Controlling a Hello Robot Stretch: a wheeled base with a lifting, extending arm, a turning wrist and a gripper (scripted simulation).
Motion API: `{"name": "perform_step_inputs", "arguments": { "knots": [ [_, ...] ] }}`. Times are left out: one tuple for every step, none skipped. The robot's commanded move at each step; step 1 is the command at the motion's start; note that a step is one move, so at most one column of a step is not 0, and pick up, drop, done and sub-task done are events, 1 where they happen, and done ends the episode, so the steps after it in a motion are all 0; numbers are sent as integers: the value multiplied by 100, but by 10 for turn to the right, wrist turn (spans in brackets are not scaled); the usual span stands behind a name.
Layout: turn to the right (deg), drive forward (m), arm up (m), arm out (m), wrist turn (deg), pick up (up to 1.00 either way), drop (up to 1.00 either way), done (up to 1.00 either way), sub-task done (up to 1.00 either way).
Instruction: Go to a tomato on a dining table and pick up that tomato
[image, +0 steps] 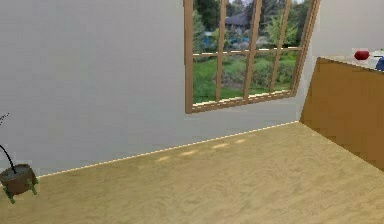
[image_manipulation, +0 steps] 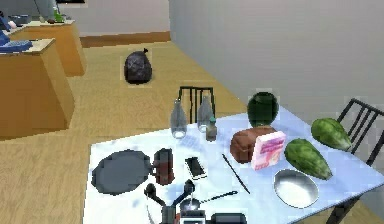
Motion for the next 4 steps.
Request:
{"name": "perform_step_inputs", "arguments": {
  "knots": [
    [0, 0, -30, 0, 0, 0, 0, 0, 0],
    [0, 0, 0, 0, 0, 100, 0, 0, 0],
    [0, 0, 10, 0, 0, 0, 0, 0, 0],
    [0, 0, 0, 0, 0, 0, 0, 100, 0]
  ]
}}
